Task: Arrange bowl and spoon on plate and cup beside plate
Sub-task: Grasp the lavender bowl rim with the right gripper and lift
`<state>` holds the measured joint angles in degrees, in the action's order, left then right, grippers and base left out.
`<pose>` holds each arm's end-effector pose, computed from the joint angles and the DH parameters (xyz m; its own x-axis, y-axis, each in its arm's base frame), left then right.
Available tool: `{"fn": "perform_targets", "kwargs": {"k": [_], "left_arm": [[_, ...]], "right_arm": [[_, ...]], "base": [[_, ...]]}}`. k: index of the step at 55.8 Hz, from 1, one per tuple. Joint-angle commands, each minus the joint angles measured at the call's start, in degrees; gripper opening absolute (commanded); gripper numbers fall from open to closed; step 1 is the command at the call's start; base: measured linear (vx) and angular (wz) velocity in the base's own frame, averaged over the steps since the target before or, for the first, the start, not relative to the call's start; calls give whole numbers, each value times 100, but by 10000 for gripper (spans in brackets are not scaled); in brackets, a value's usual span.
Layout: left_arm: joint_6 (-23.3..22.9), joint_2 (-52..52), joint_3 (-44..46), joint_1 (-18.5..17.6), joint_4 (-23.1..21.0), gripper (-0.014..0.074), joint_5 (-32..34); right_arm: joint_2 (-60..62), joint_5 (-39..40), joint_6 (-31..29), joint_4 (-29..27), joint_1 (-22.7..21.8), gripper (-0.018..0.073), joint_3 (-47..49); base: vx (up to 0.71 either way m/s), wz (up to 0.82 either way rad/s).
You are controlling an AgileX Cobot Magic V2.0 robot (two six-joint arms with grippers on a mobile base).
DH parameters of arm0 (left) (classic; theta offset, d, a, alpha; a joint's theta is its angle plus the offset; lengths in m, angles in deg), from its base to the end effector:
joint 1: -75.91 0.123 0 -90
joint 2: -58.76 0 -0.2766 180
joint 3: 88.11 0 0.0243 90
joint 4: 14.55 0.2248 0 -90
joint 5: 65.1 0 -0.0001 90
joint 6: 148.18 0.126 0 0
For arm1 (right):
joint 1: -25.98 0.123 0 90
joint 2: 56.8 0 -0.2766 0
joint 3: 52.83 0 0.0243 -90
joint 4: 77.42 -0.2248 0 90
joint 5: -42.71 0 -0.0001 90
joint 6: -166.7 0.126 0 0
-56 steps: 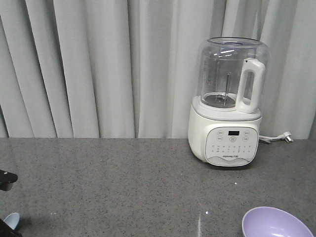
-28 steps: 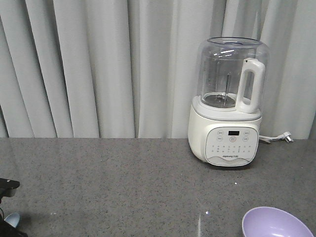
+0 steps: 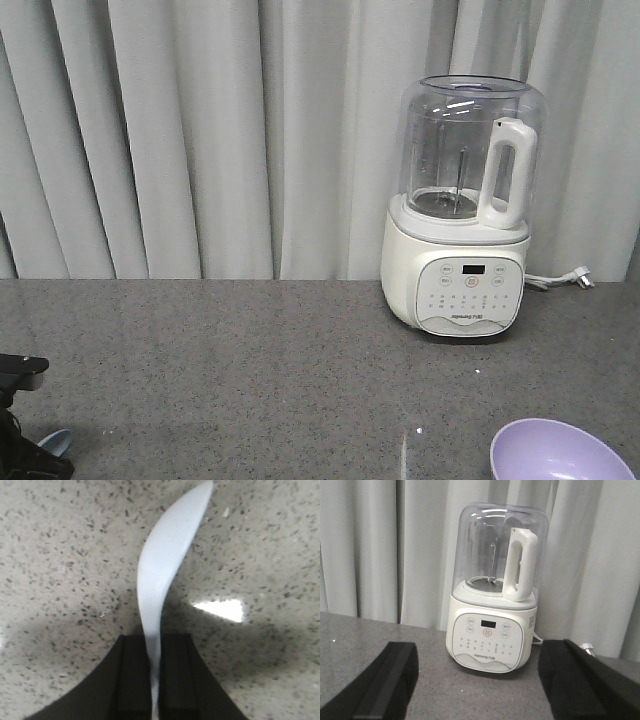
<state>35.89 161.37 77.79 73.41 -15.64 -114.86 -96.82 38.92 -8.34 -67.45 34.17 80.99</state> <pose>0.3011 -0.0150 0.1911 -0.9669 0.1010 -0.2345 0.1040 0.9946 -0.0004 0.1357 0.0181 0.3401 0.0126 -0.0860 -0.9962 -0.1305 0.9876 -0.0869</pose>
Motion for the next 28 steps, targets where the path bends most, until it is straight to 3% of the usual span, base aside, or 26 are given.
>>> {"fn": "perform_targets", "kwargs": {"k": [1,12,18,23,28], "left_arm": [[37,-490,101,-12,-172,-8,175],[41,-1592,101,-15,-405,-8,518],[112,-2226,101,-15,-524,-7,633],[284,-2725,101,-15,-651,-6,658],[408,-3141,101,-15,-760,-6,676]], "right_arm": [[-42,2,-44,73,-6,546,326],[-509,-2466,58,116,-6,519,1450],[-1144,-3583,617,355,-6,489,2090],[-1649,-4150,1020,591,-6,477,2429],[-2185,-4359,1035,647,-6,477,2648]], "base": [[0,0],[0,0],[0,0],[0,0],[0,0]]}}
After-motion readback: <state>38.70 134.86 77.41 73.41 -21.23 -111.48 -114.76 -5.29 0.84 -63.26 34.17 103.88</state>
